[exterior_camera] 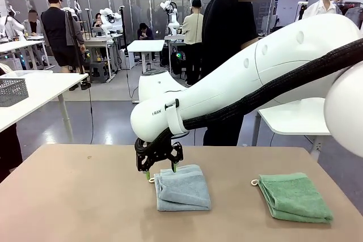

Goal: Fold the towels and place them in the basket.
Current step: Stack the folded Towel with hook on the right side of the table.

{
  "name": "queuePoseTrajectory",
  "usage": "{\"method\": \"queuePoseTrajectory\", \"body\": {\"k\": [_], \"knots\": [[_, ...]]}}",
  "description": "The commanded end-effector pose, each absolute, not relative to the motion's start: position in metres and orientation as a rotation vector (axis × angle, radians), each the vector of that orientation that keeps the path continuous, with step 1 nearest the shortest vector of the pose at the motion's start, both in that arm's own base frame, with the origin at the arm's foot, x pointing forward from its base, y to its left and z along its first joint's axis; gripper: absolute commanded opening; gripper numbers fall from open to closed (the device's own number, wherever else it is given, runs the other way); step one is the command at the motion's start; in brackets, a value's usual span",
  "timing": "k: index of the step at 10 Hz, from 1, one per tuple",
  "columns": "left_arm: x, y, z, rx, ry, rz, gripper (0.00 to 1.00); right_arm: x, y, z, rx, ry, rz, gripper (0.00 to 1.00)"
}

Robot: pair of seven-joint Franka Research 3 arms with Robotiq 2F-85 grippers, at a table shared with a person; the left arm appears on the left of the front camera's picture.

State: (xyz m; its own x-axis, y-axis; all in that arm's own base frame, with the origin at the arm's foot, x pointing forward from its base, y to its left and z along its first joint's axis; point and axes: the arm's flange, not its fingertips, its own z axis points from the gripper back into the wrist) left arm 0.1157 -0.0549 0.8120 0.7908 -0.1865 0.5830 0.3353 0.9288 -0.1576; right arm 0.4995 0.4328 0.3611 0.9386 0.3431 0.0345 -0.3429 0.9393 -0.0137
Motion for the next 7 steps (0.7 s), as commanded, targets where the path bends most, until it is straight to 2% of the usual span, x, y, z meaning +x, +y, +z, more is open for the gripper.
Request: {"method": "queuePoseTrajectory", "body": {"k": [1, 6, 7], "knots": [[0.107, -0.055, 0.815, -0.261, -0.611, -0.283, 1.00, 0.499, 0.432, 0.361, -0.011, -0.034, 0.352, 0.95], [0.107, -0.055, 0.815, -0.261, -0.611, -0.283, 1.00, 0.500, 0.433, 0.361, -0.008, -0.037, 0.350, 0.95], [0.107, -0.055, 0.815, -0.261, -0.611, -0.283, 1.00, 0.481, 0.419, 0.375, 0.013, -0.066, 0.325, 0.95]]}}
